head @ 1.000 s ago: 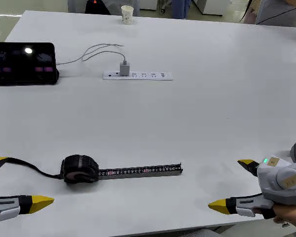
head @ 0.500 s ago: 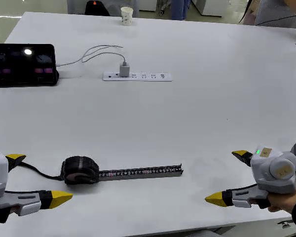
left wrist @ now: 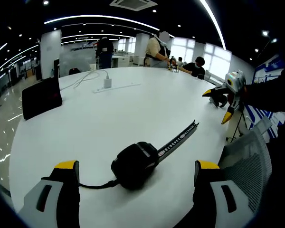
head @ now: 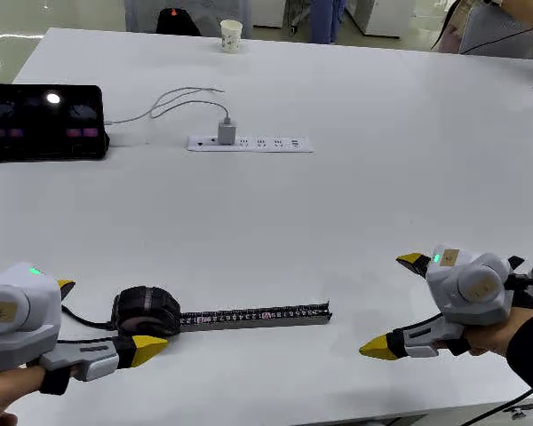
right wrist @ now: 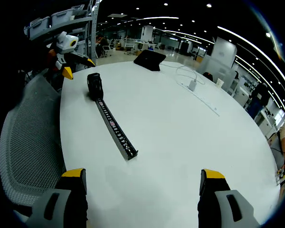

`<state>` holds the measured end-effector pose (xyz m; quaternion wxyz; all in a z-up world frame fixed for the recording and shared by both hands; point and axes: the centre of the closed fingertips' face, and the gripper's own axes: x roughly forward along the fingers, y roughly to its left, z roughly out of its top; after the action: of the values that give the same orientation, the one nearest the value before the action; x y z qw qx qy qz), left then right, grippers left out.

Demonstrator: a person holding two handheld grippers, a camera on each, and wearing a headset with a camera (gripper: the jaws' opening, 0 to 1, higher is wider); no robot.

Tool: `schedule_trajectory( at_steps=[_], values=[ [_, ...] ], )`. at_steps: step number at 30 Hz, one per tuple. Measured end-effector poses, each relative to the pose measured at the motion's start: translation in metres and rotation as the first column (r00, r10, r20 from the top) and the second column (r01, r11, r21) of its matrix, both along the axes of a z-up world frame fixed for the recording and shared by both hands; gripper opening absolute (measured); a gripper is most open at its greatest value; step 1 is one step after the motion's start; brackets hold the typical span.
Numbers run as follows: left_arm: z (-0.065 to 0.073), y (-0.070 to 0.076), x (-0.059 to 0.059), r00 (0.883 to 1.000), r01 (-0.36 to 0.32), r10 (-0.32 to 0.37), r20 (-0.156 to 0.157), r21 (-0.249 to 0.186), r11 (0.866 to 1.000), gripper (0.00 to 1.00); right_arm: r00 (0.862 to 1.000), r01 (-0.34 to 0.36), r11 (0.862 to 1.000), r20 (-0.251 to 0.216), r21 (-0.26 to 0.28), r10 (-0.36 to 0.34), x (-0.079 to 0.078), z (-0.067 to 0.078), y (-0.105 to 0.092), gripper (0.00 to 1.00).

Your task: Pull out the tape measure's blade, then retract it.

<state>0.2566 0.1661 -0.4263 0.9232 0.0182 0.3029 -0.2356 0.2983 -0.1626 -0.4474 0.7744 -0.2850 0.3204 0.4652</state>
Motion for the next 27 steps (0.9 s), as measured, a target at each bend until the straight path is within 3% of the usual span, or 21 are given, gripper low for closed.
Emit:
schedule_trajectory(
  at_steps=[3,5,9,13,16,19,22,25,27],
  values=[
    [-0.001,-0.005,0.002,0.999,0.006,-0.007,0.035,0.039,0.999,0.9,1.0,-0.026,0.999,-0.009,-0.024,0.026,0.003,-0.001,0.002,0.99],
    [-0.005,-0.013,0.0,0.999,0.018,-0.019,0.026,0.032,0.999,0.98,0.999,-0.041,0.999,-0.02,-0.034,0.041,0.005,-0.001,0.006,0.99],
    [-0.01,-0.018,0.003,1.0,-0.002,0.002,0.013,0.044,0.999,0.99,0.996,-0.083,0.995,-0.033,-0.057,0.081,0.008,-0.004,0.012,0.99],
    [-0.013,-0.017,0.012,0.995,-0.098,0.098,0.006,-0.005,0.995,0.99,0.989,-0.145,0.988,-0.029,-0.053,0.144,0.01,-0.004,0.022,0.99],
    [-0.015,-0.018,0.019,0.99,-0.132,0.133,0.045,-0.015,0.991,0.99,0.986,-0.165,0.984,-0.043,-0.064,0.163,0.011,-0.008,0.026,0.99],
    [-0.016,-0.02,0.023,0.977,-0.206,0.208,0.052,-0.05,0.977,0.99,0.979,-0.201,0.976,-0.057,-0.08,0.197,0.012,-0.013,0.03,0.99],
    [-0.018,-0.021,0.023,0.966,-0.25,0.253,0.053,-0.052,0.967,0.99,0.975,-0.22,0.971,-0.067,-0.092,0.214,0.015,-0.017,0.034,0.99],
    [-0.02,-0.016,0.026,0.953,-0.288,0.286,0.1,0.008,0.958,0.99,0.971,-0.231,0.968,-0.083,-0.097,0.223,0.017,-0.019,0.038,0.99],
    [-0.021,-0.018,0.027,0.949,-0.299,0.295,0.115,0.017,0.954,0.99,0.967,-0.247,0.964,-0.087,-0.102,0.238,0.018,-0.02,0.042,0.99]
  ],
)
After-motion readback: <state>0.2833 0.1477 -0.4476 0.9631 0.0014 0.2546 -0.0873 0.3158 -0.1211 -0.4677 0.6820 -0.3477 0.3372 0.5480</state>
